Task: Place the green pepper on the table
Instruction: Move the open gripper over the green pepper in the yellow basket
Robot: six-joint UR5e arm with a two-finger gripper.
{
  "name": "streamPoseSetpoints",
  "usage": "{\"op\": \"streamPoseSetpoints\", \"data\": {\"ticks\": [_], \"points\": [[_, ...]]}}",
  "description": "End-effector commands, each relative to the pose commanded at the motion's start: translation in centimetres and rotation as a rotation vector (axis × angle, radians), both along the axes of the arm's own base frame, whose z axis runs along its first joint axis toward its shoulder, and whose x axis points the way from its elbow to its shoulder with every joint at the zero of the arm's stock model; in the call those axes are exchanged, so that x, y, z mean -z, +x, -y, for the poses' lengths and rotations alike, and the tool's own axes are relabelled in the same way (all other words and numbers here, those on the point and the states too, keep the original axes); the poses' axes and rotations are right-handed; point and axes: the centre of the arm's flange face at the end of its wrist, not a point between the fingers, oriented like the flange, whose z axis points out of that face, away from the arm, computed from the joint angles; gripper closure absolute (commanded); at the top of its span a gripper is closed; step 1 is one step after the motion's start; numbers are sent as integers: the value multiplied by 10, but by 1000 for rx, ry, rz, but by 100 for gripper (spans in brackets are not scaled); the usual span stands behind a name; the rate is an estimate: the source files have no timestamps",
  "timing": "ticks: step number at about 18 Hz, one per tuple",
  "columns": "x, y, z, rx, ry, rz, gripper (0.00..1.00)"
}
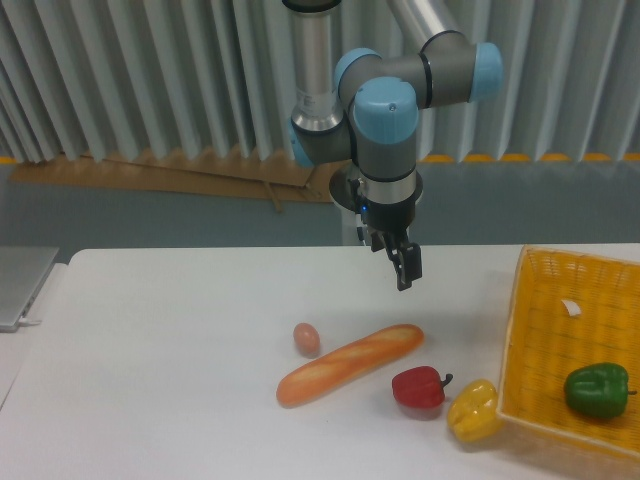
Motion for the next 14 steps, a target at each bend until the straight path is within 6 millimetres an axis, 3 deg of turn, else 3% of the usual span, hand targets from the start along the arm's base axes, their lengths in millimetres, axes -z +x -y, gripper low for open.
{"op": "streamPoseSetpoints", "data": {"ticks": [3, 8, 14], "points": [[0, -1, 1, -3, 1, 1, 0], [-4, -21, 13, -43, 12, -11, 0], [-12, -79, 51, -23, 42, -55, 0]]}}
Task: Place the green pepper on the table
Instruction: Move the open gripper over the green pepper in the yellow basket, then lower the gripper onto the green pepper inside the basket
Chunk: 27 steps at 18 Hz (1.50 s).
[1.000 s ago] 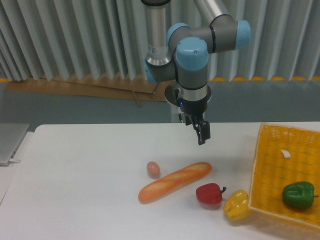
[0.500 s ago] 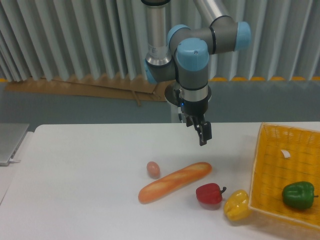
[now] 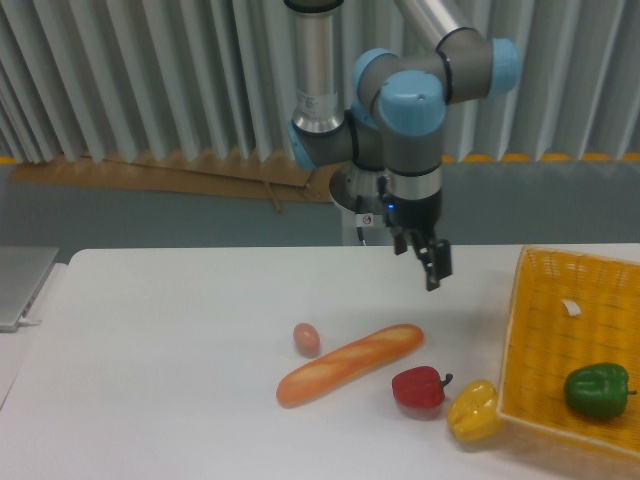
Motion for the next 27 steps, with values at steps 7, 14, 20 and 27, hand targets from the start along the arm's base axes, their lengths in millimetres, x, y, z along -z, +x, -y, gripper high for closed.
{"op": "streamPoseSetpoints", "data": {"ticks": [7, 14, 20, 27], "points": [[10, -66, 34, 193, -9, -46, 0], [19, -104, 47, 293, -16, -95, 0], [39, -140, 60, 287, -13, -149, 0], [95, -158, 46, 286, -33, -70, 0]]}}
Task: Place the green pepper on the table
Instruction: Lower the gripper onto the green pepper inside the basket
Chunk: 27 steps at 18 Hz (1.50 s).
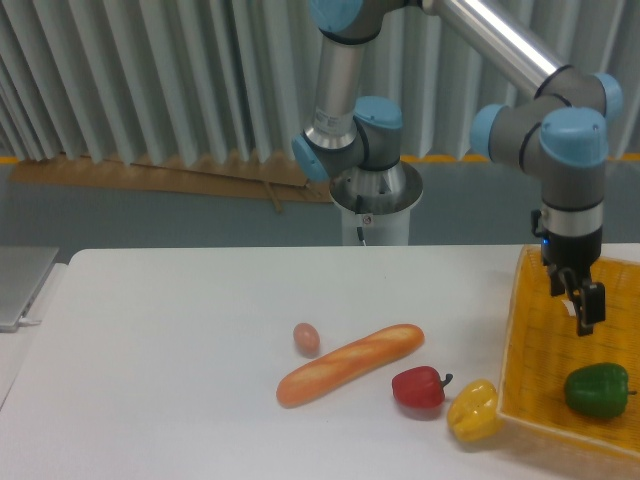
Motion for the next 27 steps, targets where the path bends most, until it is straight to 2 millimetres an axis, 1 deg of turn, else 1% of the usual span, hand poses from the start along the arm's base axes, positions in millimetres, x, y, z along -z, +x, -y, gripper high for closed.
{"op": "streamPoseSetpoints", "data": {"ticks": [3, 4, 6, 10, 11, 13, 14, 17, 18, 21, 23, 27], "points": [[25, -6, -4, 0, -14, 34, 0], [30, -7, -4, 2, -18, 42, 0], [35, -9, -3, 8, -23, 49, 0], [24, -17, 11, -21, -14, 31, 0], [21, -22, 10, -28, -9, 23, 0], [6, -32, 9, -23, 3, -8, 0], [5, -35, 10, -26, 6, -10, 0], [9, -43, 6, -28, 20, -33, 0], [7, -44, 1, -24, 31, -46, 0], [2, -50, -2, -20, 42, -65, 0], [3, -54, -6, -20, 54, -97, 0], [22, -61, -9, -17, 56, -98, 0]]}}
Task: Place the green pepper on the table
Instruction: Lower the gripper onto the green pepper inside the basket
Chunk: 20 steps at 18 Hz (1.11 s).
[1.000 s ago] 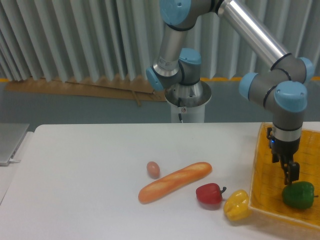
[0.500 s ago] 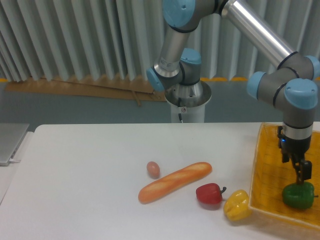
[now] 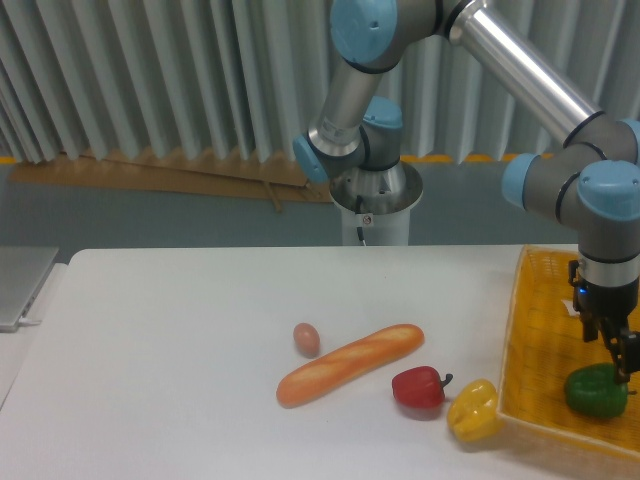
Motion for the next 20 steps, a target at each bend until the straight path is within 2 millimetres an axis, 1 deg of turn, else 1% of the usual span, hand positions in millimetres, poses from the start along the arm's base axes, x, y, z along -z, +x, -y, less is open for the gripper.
{"op": "streamPoseSetpoints", "data": {"ticks": [2, 5, 7, 9, 11, 13, 15, 20], "points": [[8, -1, 2, -3, -7, 14, 0], [28, 1, 2, -6, -23, 47, 0], [44, 6, 3, -3, -38, 77, 0], [49, 9, 3, -4, -47, 87, 0], [52, 11, 2, -2, -47, 92, 0], [60, 10, 1, -2, -50, 102, 0], [61, 10, 2, -2, -52, 104, 0], [56, 8, 3, -1, -52, 97, 0]]}}
